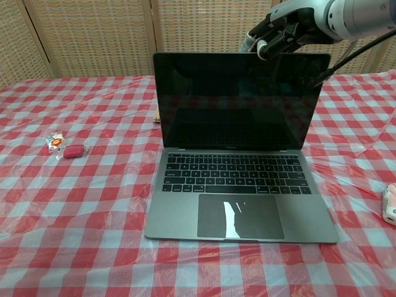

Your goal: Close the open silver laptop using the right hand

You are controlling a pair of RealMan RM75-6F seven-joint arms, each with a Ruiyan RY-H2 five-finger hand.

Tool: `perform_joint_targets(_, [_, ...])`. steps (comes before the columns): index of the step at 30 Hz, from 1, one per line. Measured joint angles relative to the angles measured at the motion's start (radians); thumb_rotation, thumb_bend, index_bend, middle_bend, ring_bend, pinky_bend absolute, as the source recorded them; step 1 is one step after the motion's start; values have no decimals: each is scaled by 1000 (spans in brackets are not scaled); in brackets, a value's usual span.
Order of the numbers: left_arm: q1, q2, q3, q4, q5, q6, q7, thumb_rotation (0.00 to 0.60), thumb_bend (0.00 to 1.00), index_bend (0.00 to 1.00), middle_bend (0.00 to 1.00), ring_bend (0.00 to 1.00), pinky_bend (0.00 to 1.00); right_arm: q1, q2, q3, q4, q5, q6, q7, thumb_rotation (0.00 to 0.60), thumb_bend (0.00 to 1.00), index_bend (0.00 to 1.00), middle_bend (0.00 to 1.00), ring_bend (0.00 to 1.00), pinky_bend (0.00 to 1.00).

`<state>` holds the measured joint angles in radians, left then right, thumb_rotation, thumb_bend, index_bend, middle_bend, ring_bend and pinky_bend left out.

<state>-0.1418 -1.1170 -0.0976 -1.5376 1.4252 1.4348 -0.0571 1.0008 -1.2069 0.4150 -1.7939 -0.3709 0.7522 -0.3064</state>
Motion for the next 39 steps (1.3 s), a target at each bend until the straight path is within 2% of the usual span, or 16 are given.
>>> perform_joint_targets(8, [1,-3,6,1,23,14,-8,600,0,0,0,0,0,7,66,-11,-54,25,-79,73,600,1000,351,414,326,342])
perform_joint_targets(13, [1,-4,8,-3,26,16,0,600,0,0,0,0,0,18,115,-54,-105,12,-144,98,600,1000,350,414,326,341])
perform_joint_targets(23, [1,-6,13,-7,34,21,6,600,0,0,0,0,0,58,143,-149,-160,-70,-206,106,600,1000,351,413,326,341])
perform_joint_targets(31, [1,-5,14,-8,38,21,3,600,0,0,0,0,0,90,122,-238,-162,-126,-200,75,600,1000,354,410,326,338])
perform_joint_targets(39, [-1,-2,13,-6,32,15,-3,600,0,0,0,0,0,80,57,-322,-148,-297,-141,7,600,1000,362,410,326,304])
